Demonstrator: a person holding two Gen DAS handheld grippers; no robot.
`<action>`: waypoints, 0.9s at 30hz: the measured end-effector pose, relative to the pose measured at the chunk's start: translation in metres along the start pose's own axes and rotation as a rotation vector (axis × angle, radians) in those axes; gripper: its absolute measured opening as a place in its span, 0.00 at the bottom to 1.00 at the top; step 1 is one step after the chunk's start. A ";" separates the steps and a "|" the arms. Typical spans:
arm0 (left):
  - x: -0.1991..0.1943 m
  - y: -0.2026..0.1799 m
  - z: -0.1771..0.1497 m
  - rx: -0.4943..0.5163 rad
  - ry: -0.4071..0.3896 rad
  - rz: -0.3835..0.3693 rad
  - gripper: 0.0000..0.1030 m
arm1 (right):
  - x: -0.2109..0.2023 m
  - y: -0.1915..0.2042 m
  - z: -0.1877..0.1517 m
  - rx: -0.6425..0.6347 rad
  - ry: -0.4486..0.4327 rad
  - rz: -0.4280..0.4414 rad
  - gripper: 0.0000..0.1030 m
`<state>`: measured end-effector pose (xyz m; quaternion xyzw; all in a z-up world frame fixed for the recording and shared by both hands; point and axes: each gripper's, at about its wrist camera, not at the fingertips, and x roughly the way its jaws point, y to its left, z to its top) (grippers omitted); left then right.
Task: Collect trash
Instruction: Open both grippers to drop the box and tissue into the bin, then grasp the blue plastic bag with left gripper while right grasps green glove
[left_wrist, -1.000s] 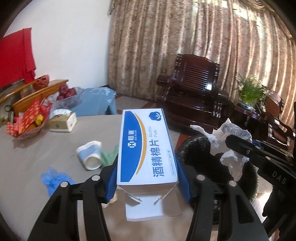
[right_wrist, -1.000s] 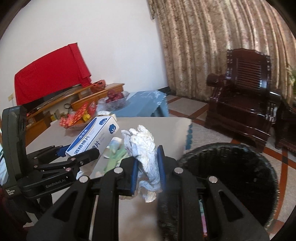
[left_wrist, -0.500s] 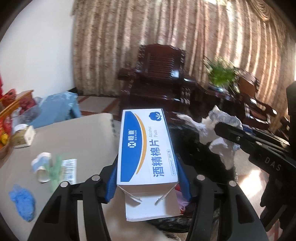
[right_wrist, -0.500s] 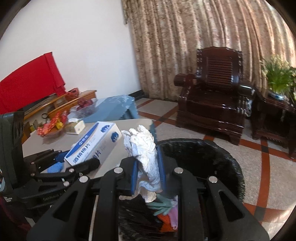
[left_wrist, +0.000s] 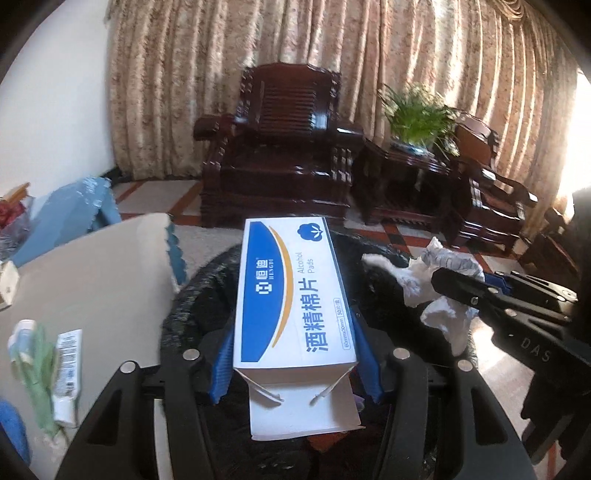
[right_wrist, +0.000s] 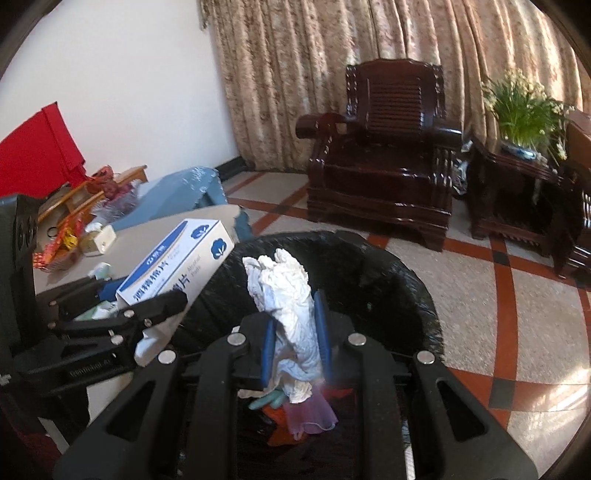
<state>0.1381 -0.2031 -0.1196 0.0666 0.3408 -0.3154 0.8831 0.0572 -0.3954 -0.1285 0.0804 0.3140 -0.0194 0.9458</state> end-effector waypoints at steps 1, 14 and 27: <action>0.002 0.001 0.001 0.000 0.005 -0.001 0.58 | 0.003 -0.004 -0.001 0.006 0.010 -0.007 0.33; -0.038 0.028 0.006 -0.064 -0.067 0.014 0.76 | -0.024 0.002 0.004 0.043 -0.071 -0.038 0.94; -0.140 0.107 -0.030 -0.155 -0.178 0.257 0.79 | -0.027 0.106 0.029 -0.058 -0.118 0.154 0.94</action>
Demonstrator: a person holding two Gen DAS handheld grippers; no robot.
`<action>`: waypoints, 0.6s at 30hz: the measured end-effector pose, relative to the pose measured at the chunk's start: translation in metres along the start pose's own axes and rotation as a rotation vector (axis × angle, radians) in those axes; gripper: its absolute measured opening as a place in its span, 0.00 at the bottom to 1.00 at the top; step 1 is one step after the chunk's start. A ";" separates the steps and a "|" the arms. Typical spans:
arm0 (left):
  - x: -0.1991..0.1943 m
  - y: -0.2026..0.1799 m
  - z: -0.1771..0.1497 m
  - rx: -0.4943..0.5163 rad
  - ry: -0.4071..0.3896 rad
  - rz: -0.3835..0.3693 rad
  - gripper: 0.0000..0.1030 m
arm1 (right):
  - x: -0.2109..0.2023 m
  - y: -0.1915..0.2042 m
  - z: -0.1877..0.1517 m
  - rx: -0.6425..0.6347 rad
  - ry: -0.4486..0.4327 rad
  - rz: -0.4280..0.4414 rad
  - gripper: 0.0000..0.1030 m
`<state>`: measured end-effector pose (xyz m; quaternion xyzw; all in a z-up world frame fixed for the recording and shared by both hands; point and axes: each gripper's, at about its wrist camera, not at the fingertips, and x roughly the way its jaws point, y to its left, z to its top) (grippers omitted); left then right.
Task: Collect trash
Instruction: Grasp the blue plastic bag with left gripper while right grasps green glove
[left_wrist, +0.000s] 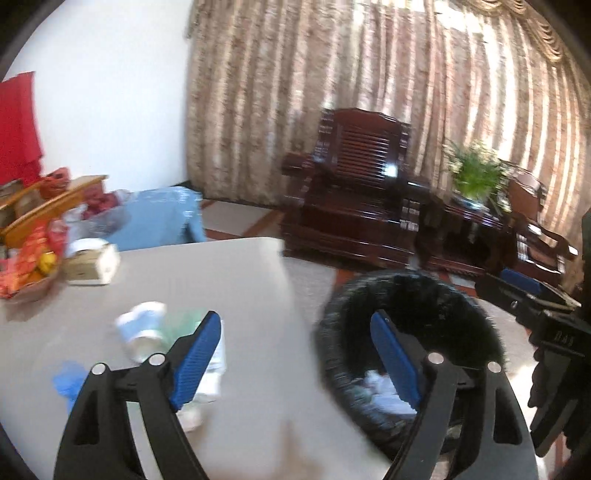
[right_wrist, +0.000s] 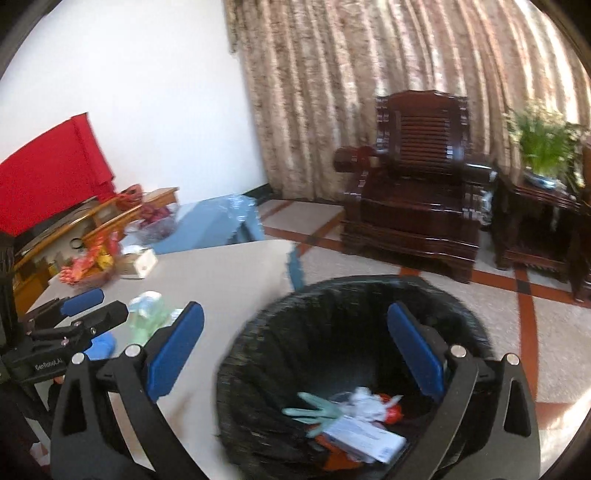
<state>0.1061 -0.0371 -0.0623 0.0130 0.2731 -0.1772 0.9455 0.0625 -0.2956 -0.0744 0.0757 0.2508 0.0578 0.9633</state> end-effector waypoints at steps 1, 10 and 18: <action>-0.007 0.012 -0.003 -0.009 -0.005 0.031 0.79 | 0.004 0.011 0.002 -0.010 0.005 0.019 0.94; -0.040 0.100 -0.041 -0.080 0.007 0.272 0.79 | 0.049 0.106 -0.004 -0.094 0.060 0.173 0.94; -0.046 0.158 -0.075 -0.144 0.059 0.380 0.79 | 0.096 0.167 -0.025 -0.159 0.130 0.223 0.94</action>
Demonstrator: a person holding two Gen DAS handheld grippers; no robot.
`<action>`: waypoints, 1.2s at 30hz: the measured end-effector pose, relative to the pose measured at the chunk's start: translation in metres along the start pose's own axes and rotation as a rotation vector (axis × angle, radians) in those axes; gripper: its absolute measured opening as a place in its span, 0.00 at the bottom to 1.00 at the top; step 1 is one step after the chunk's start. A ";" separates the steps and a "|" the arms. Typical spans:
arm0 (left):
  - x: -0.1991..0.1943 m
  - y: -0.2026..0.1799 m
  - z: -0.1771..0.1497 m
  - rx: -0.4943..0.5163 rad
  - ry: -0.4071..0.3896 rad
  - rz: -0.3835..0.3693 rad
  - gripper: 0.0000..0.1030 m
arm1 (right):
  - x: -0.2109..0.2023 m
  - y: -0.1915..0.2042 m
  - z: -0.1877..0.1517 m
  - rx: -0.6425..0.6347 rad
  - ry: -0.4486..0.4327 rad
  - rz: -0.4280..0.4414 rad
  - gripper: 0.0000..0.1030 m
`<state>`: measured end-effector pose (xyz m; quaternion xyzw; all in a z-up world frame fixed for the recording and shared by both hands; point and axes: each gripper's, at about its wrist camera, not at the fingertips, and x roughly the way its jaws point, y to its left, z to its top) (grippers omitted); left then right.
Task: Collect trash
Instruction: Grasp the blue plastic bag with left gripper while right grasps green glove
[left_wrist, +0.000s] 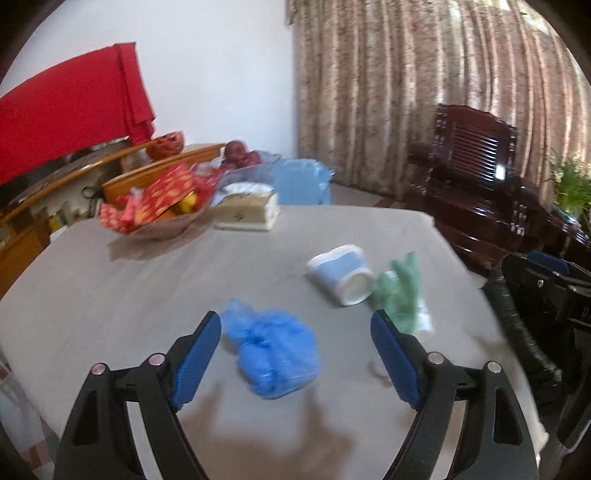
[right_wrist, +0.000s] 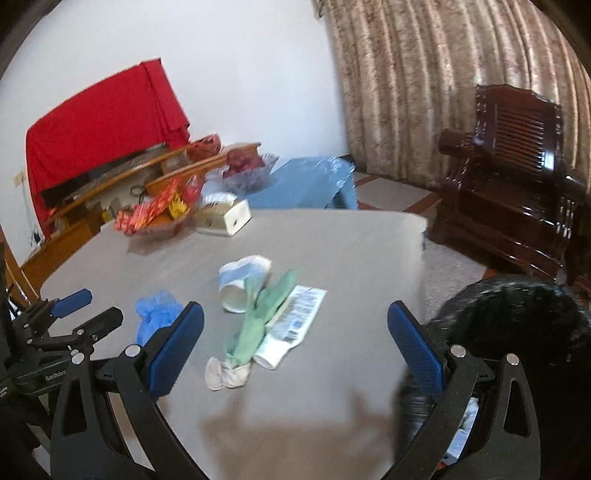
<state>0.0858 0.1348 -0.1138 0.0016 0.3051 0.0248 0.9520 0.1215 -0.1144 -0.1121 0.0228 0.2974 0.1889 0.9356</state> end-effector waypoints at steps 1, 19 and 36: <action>0.004 0.005 -0.001 -0.008 0.007 0.003 0.79 | 0.007 0.005 -0.002 -0.009 0.010 0.000 0.94; 0.098 0.022 -0.016 -0.072 0.202 0.019 0.79 | 0.064 0.018 -0.015 -0.031 0.105 0.004 0.89; 0.104 0.019 -0.006 -0.127 0.215 -0.057 0.30 | 0.096 0.022 -0.021 -0.041 0.196 0.037 0.70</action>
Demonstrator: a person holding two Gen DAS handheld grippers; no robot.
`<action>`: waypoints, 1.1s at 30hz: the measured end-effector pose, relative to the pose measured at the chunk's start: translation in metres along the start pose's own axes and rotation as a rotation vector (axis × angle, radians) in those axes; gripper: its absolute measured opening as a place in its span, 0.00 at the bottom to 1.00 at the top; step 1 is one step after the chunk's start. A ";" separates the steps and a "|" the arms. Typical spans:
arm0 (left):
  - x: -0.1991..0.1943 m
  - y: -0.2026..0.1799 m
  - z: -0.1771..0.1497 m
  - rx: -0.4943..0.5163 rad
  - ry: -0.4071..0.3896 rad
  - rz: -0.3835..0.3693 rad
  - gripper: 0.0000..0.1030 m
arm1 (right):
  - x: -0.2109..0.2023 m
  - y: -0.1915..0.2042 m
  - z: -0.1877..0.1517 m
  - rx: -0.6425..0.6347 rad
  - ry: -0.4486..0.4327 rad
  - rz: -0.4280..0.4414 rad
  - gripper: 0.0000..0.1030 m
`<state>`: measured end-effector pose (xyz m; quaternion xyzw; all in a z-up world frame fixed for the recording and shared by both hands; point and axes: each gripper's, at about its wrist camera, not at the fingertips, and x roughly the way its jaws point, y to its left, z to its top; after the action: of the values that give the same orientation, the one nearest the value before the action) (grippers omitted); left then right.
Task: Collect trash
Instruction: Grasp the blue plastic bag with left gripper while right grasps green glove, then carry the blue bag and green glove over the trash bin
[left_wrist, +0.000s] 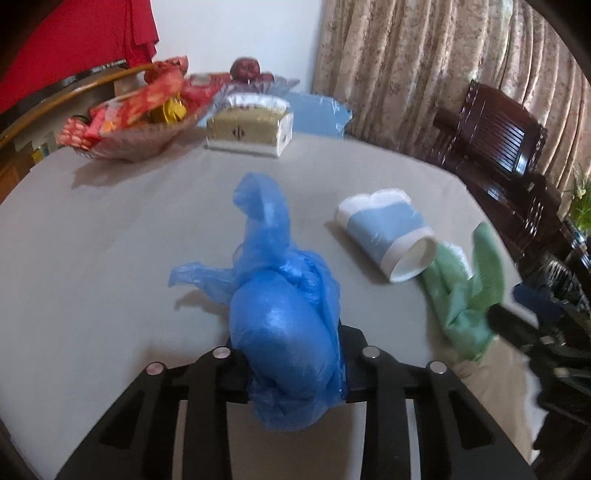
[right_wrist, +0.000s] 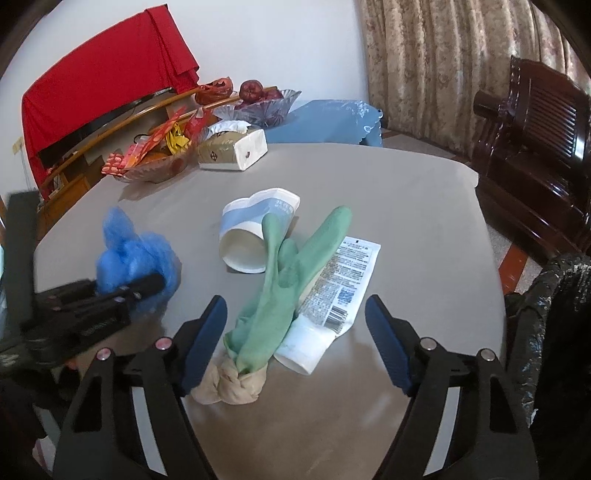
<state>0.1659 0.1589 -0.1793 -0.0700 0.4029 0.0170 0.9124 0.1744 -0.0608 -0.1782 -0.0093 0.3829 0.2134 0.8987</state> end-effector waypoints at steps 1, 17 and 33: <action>-0.007 -0.002 0.001 0.002 -0.017 0.000 0.30 | 0.002 0.000 0.001 -0.001 0.004 0.002 0.69; -0.048 -0.019 0.007 0.036 -0.066 -0.022 0.30 | 0.006 0.010 0.013 -0.008 0.058 0.106 0.11; -0.080 -0.043 0.014 0.061 -0.126 -0.066 0.30 | -0.068 0.017 0.027 -0.018 -0.039 0.168 0.10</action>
<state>0.1260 0.1206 -0.1059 -0.0540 0.3427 -0.0210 0.9376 0.1446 -0.0662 -0.1100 0.0191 0.3630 0.2914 0.8849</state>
